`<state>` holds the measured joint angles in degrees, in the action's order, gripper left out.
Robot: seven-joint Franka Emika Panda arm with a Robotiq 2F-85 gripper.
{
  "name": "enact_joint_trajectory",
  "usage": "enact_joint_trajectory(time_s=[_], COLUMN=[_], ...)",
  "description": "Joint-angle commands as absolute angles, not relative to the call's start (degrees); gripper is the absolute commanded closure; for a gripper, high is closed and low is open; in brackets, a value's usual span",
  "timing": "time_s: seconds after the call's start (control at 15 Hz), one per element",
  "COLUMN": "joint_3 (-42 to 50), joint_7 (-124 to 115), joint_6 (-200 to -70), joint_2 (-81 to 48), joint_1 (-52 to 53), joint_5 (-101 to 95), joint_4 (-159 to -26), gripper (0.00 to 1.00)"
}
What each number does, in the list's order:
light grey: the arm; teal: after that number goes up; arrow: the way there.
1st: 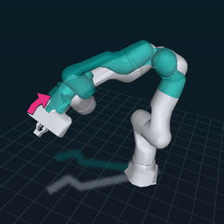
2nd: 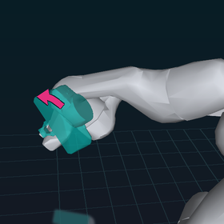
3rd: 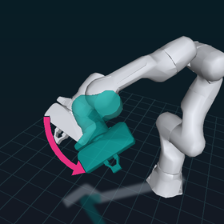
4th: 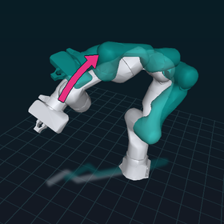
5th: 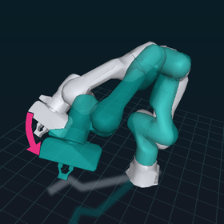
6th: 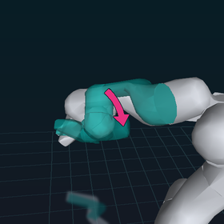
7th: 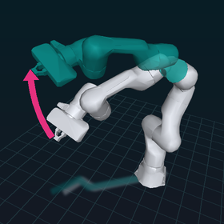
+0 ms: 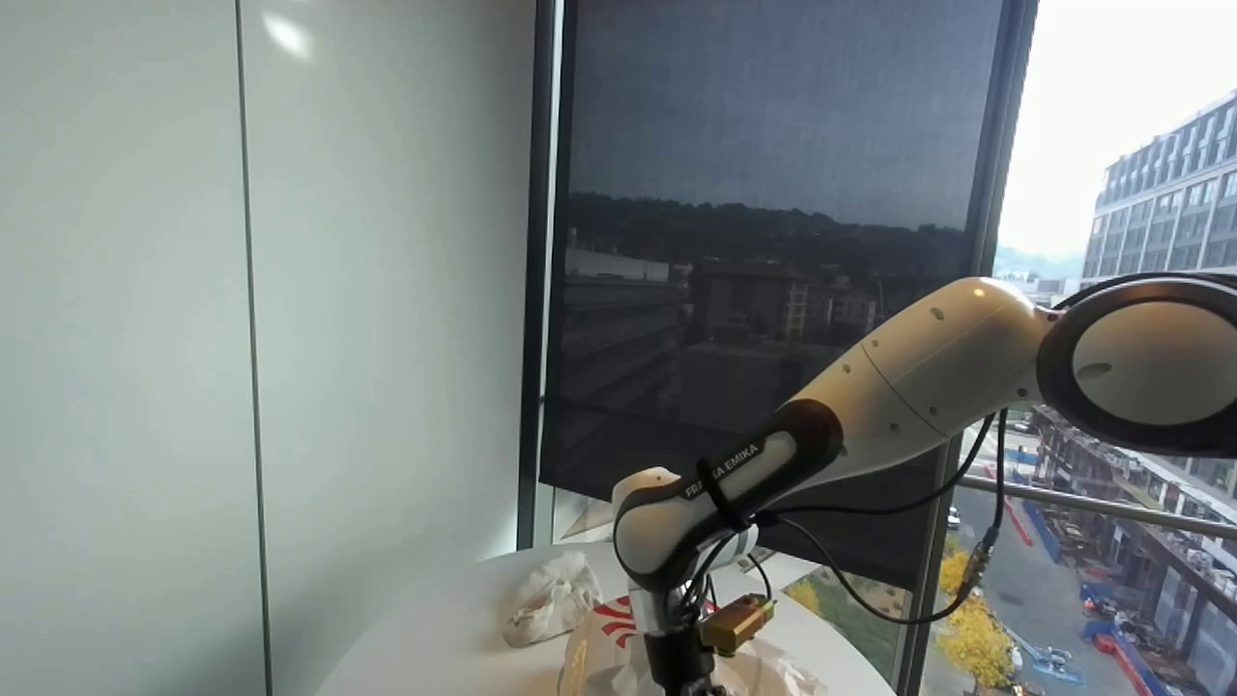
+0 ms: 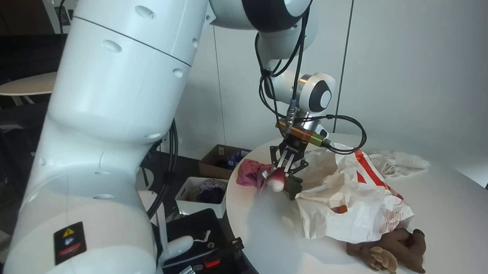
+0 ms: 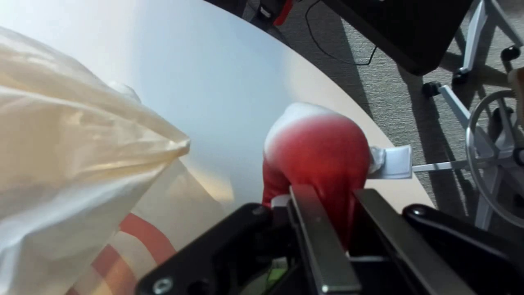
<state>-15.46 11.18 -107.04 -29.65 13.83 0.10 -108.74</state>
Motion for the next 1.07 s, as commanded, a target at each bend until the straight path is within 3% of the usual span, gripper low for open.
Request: enact_joint_trajectory(time_s=[0.0, 0.53, 1.0], joint_3=[-17.36, -20.10, -22.09], joint_7=[16.82, 28.47, 31.12], joint_6=[-105.94, -117.98, -104.50], joint_2=[-27.14, -23.50, -22.54], joint_1=[12.72, 12.52, 11.81], joint_5=[4.51, 6.62, 13.93], joint_4=[-107.39, -110.38, -108.43], gripper=[0.85, 0.85, 0.89])
